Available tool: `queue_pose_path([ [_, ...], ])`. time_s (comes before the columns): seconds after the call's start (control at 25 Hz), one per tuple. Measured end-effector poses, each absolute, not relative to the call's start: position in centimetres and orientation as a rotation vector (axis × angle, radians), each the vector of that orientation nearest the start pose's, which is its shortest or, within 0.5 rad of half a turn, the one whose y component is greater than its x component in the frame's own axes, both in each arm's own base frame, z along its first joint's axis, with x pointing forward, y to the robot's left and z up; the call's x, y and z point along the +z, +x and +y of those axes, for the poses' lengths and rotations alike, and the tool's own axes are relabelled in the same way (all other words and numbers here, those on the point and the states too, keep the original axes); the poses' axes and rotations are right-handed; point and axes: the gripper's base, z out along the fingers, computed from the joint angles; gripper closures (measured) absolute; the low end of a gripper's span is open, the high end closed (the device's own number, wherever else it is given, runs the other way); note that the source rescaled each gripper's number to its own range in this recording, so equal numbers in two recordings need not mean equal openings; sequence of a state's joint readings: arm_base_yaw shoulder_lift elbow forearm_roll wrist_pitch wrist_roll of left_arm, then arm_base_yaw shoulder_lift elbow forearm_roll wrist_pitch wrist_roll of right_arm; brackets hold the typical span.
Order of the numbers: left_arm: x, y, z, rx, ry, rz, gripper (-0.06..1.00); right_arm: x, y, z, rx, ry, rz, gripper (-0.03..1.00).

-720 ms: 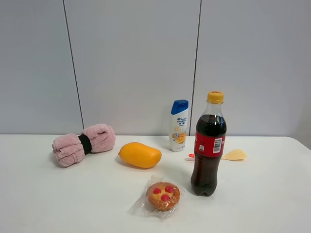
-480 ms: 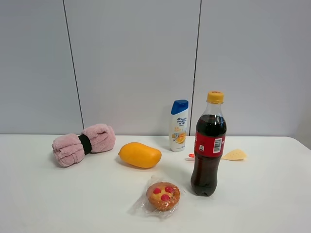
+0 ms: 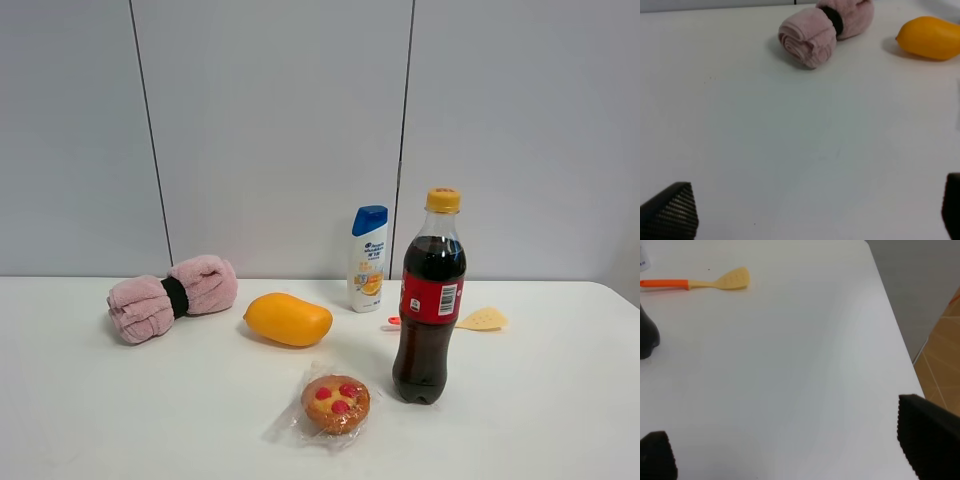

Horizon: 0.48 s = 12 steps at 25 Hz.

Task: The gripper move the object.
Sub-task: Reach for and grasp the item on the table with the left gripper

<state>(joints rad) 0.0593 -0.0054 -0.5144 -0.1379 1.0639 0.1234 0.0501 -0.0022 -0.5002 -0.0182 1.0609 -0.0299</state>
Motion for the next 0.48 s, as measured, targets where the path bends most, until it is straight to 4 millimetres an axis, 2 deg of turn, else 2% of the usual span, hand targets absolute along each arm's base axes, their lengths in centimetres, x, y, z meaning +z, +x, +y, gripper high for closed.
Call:
queue_pose_path([
  [0.48, 28.16, -0.73, -1.13, -0.05, 0.069, 2.019, -0.06, 27.73, -0.52, -0.17, -0.009, -0.081, 2.04, -0.03],
])
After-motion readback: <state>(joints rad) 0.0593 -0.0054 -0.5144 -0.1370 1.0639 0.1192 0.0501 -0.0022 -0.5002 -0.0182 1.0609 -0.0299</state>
